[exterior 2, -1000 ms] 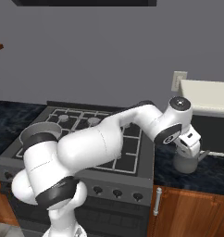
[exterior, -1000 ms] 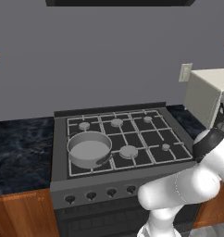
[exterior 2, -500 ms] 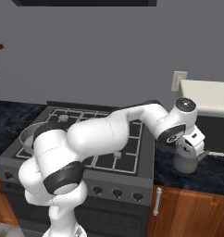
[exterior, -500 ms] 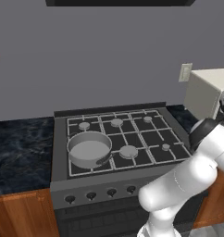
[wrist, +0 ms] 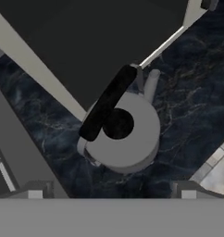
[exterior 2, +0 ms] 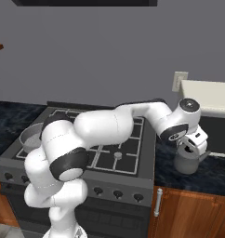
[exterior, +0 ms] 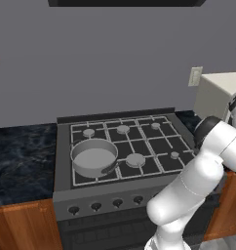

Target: Pick the kettle from the counter and place it on a stove burner. Then turn the burner on.

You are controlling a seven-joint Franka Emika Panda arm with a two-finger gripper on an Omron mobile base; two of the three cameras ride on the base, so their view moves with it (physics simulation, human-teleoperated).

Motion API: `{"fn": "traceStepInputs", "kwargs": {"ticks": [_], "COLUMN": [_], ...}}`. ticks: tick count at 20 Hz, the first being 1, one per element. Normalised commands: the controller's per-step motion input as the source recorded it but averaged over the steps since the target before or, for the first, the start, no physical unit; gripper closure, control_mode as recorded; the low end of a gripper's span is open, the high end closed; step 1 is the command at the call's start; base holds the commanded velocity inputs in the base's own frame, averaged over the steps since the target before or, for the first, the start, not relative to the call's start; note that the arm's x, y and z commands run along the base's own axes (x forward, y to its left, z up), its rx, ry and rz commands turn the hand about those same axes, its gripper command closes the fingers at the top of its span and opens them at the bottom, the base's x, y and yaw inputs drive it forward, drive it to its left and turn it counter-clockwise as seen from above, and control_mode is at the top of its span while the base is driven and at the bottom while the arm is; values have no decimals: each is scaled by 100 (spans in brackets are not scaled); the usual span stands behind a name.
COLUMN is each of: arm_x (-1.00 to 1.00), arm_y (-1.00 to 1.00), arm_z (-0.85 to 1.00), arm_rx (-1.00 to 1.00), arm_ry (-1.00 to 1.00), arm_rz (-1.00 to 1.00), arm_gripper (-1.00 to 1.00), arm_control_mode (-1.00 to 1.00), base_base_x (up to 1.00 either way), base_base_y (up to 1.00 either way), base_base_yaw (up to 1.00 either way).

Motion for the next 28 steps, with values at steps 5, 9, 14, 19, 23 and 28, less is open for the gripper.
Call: {"fn": "traceStepInputs", "kwargs": {"ticks": [5,9,14,19,23,28], "arm_x": [14,16,18,19,20,25], "arm_y": [-17,-15,-9,-12,-18,-7], "arm_z": [-12,-12,-10,-7,-5,-11], "arm_rx": [1,1,1,1,2,1], "arm_ry": [0,0,0,0,0,0], "arm_rz": [0,0,0,0,0,0], "arm_gripper": [-100,-100,-100,-100,-100,-100], "arm_control_mode": [-100,-100,-100,-100,-100,-100], "base_base_x": [0,0,0,0,0,0], "base_base_y": [0,0,0,0,0,0], "base_base_yaw": [0,0,0,0,0,0]}}
